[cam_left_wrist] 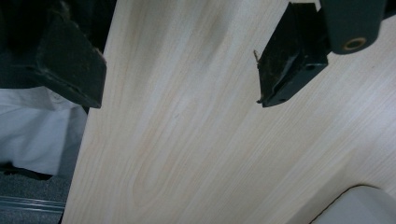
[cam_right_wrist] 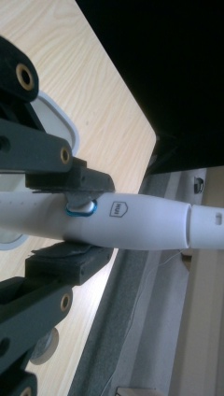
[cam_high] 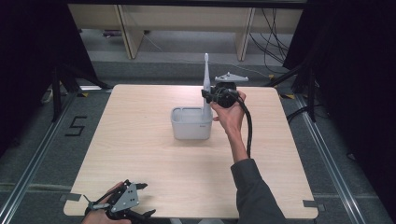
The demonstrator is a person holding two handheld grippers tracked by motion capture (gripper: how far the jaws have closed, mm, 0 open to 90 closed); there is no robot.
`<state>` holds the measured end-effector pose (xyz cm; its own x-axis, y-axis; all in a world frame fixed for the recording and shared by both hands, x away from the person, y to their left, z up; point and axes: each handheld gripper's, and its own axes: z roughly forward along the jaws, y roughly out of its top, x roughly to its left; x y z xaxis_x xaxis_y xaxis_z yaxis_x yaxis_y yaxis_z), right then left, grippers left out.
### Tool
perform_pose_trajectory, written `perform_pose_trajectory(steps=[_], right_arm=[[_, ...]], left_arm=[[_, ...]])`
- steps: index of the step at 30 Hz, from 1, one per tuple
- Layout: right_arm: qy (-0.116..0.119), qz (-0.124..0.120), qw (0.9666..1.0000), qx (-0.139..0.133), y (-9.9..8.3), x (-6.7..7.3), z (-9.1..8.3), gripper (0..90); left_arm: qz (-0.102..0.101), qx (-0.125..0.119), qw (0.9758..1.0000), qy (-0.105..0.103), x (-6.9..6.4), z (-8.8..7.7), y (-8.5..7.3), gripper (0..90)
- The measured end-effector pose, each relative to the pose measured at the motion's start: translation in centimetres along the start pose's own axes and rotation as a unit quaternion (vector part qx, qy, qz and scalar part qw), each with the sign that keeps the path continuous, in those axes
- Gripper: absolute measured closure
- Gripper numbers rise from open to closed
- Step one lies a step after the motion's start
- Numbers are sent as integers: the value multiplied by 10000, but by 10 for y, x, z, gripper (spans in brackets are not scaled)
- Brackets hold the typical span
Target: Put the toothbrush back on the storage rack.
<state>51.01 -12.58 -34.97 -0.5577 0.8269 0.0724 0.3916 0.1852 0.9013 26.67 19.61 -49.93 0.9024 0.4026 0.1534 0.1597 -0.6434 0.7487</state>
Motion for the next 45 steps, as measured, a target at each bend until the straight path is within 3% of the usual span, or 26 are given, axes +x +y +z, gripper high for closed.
perform_pose_trajectory(steps=[3, 11, 14, 17, 18, 21, 25, 27, 28, 31, 32, 34, 35, 38, 39, 45], right_arm=[[29, 56, 10000, 34, -1, -1, 4, 664], [-86, -98, 9998, 114, -6, -2, 12, 664], [-82, 44, 9999, 119, -9, -2, 14, 663], [-52, -47, 9999, 132, -14, -5, 17, 663], [-81, 85, 9998, 172, -17, -5, 18, 663], [-100, 172, 9995, 228, -22, -7, 20, 663], [-95, 42, 9996, 267, -27, -8, 23, 662], [-109, 91, 9993, 335, -30, -7, 23, 663], [-137, -19, 9993, 353, -31, -8, 24, 662], [-139, -32, 9991, 389, -35, -8, 27, 663], [-150, 70, 9988, 456, -36, -6, 27, 663], [-200, -138, 9987, 445, -38, -9, 28, 663], [-183, 30, 9983, 547, -39, -7, 28, 663], [-167, -69, 9984, 527, -42, -9, 30, 663], [-140, 23, 9984, 542, -43, -8, 30, 663], [-194, -52, 9980, 599, -48, -9, 32, 663]], left_arm=[[-3, 5, 10000, -10, 0, 0, 0, 148], [-3, 9, 10000, -12, 0, -1, 0, 148], [0, 10, 10000, -14, 0, -1, 0, 148], [2, 14, 10000, -20, 0, -1, 0, 148], [5, 15, 10000, -18, 0, 0, 0, 148], [3, 13, 10000, -19, 0, 0, 0, 148], [-3, -25, 10000, 31, -1, 0, 0, 148], [17, -13, 10000, 25, 0, 0, 0, 148], [2, -28, 10000, 28, -1, 0, 0, 148], [-1, -19, 10000, 24, -1, 0, 0, 148], [0, -18, 10000, 22, -1, 0, 0, 148], [11, -22, 10000, 24, -1, 0, 0, 148], [7, -23, 10000, 25, -1, 0, 0, 148], [3, -23, 10000, 28, -1, 0, 0, 148], [2, -23, 10000, 26, -1, 0, 0, 148], [0, -22, 10000, 28, -1, 0, 0, 148]])
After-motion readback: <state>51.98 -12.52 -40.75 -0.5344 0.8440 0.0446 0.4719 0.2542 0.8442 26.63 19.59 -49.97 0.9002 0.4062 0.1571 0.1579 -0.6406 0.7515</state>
